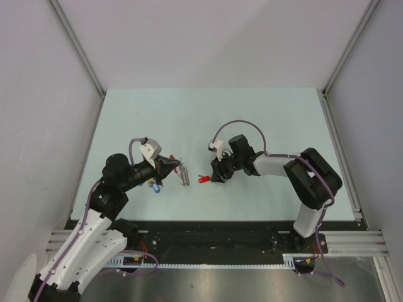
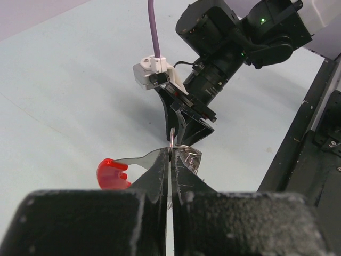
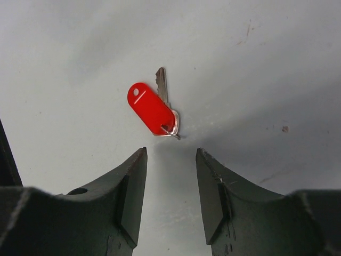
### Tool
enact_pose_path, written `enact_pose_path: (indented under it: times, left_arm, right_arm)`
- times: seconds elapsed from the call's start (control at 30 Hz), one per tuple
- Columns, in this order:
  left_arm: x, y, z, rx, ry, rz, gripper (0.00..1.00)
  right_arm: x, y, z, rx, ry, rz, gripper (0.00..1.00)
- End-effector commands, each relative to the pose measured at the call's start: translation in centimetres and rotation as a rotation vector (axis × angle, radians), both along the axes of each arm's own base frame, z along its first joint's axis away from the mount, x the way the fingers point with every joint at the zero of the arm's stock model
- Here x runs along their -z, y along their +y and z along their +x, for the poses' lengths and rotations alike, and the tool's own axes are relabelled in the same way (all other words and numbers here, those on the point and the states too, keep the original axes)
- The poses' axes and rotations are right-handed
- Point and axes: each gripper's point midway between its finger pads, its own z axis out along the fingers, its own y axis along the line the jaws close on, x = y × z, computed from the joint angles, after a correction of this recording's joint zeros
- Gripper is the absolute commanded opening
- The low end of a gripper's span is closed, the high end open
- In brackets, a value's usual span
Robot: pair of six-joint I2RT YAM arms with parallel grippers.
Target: Put the keys on the keyring
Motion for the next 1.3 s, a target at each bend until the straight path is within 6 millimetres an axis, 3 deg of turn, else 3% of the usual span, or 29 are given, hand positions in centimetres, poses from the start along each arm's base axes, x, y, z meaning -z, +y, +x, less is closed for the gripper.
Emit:
enact_pose_path:
  times: [0.0,0.2,0.57,1.27]
  left_arm:
    - [-2.5,0.3,0.3,-0.015,-0.079,-0.015,0.0]
    - [-2.5,0.5,0.3,-0.024,-0.084,-0.014,0.0]
    - [-2.2,0.4,0.3,-0.017,-0.072,-0.01,0.01]
    - [-2.1,0.2,0.3,-0.005,-0.068,-0.009,0.0]
  right_arm:
    - [-1.3,2.0,1.6,-0.107,-0.097,0.053,0.46]
    - [-0.1,2.2,1.5,-0.166,-0.072,0.028,0.45]
    - [1.0,1.3,-1.1,-0.224,0.009,-0.028,0.41]
    - [2.7,0.4,-1.5,-0.219,-0.01,-0.12,0.31]
